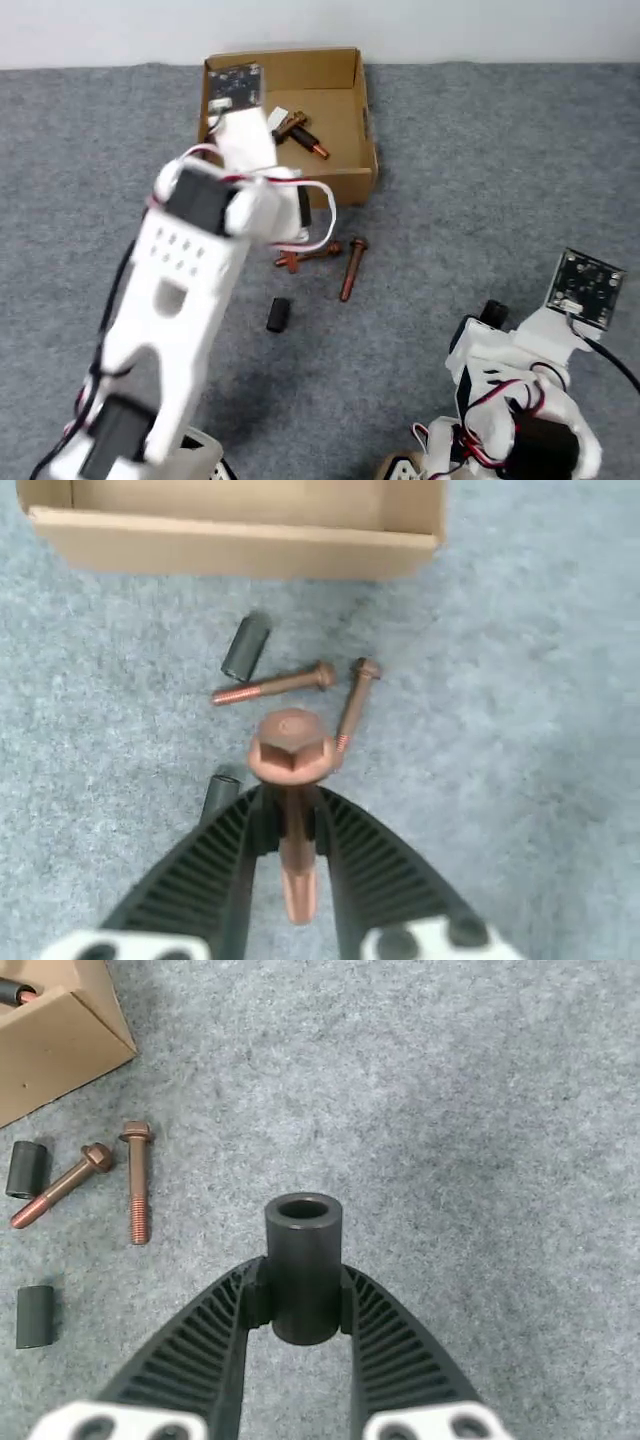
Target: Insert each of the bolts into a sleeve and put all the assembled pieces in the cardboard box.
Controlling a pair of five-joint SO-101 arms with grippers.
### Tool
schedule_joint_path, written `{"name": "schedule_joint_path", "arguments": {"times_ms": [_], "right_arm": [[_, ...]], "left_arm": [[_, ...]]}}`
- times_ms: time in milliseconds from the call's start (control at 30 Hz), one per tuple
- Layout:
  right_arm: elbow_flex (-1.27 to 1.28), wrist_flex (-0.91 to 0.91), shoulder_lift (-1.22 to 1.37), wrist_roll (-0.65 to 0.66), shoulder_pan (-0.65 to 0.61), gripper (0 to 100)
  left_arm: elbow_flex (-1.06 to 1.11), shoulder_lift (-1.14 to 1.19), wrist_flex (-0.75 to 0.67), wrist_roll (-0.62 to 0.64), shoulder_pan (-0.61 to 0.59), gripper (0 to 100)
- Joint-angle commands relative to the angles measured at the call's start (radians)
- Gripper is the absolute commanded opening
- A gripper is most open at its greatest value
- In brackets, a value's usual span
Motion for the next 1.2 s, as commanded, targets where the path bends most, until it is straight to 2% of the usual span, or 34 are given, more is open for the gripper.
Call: {"name": "schedule_joint_path", "arguments": {"times_ms": [0, 267, 433, 533, 733, 1033, 1167], "right_arm": [[-0.009, -0.002, -0.005, 0.008, -0.002, 0.8], [-0.008, -0.021, -0.005, 0.008, -0.002, 0.8], [-0.015, -0.021, -0.005, 0.014, -0.010, 0.8], [-0.009, -0.021, -0.005, 0.014, -0.038, 0.8], [-0.006, -0.090, -0.005, 0.008, -0.228, 0.8], [0.166, -0.378, -0.005, 0.008, -0.561, 0.8], [0.241, -0.503, -0.005, 0.008, -0.710, 0.8]], "left_arm": [[0.027, -0.167, -0.028, -0.018, 0.002, 0], [0.128, -0.359, -0.028, -0.011, -0.008, 0], [0.134, -0.460, -0.077, -0.018, -0.041, 0], [0.136, -0.505, -0.071, -0.064, -0.044, 0], [0.305, -0.637, -0.109, -0.149, -0.103, 0], [0.691, -0.956, -0.419, -0.195, -0.135, 0], [0.817, -1.106, -0.500, -0.195, -0.132, 0]]}}
